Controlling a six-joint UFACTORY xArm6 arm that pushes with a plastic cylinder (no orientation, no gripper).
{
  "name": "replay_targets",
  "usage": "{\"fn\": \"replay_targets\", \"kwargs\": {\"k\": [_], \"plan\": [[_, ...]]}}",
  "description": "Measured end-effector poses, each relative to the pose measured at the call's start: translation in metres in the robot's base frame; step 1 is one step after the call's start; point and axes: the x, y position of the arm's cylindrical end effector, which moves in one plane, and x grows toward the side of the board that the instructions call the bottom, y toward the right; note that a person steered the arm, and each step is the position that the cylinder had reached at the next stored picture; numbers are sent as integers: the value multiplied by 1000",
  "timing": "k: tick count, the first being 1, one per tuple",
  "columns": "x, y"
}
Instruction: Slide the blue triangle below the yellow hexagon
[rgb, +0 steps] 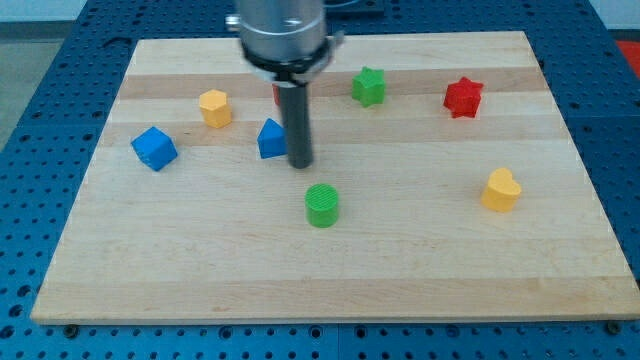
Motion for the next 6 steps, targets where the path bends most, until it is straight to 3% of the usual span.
{"fn": "replay_targets", "kwargs": {"k": [1, 2, 4, 5, 6], "plan": [[-11, 40], [-21, 28], [-21, -89], [-21, -105], [-23, -71]]}}
